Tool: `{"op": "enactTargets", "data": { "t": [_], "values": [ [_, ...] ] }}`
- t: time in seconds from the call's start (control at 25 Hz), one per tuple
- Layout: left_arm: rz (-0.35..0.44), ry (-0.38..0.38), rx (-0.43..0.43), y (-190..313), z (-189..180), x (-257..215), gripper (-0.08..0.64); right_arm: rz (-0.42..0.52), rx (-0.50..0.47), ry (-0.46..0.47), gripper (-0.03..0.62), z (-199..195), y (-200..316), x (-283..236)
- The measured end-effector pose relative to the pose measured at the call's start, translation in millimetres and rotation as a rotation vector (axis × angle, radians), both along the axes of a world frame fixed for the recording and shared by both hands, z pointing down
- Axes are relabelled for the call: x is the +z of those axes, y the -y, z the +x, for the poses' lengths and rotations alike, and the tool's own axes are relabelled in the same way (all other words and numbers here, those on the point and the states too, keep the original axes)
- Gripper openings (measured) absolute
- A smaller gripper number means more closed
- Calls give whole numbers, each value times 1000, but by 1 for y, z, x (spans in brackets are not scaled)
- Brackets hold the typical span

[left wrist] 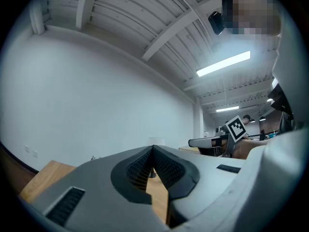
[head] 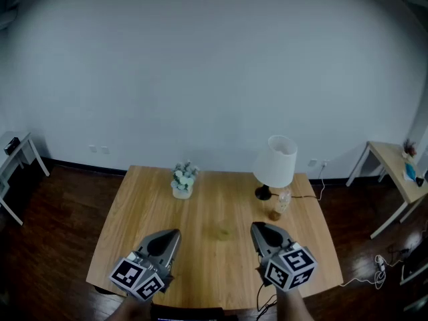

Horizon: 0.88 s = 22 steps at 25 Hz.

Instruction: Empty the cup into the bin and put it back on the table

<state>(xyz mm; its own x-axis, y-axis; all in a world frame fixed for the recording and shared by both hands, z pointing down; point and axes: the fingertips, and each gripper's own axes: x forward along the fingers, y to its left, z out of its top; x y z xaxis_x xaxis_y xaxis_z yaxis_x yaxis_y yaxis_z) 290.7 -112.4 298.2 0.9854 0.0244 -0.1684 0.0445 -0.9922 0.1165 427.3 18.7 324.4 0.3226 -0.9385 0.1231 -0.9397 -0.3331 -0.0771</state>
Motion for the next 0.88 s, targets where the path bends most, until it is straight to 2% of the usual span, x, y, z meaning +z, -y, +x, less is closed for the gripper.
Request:
{"op": "enactTargets", "data": {
  "t": [0.44, 0.88],
  "values": [
    [-37, 21, 52, 25, 25, 13, -9, -51, 37, 18, 3, 21, 25, 16],
    [-54, 87, -31, 28, 55, 36, -9, -89, -50, 50, 3, 57, 42, 44]
  ]
}}
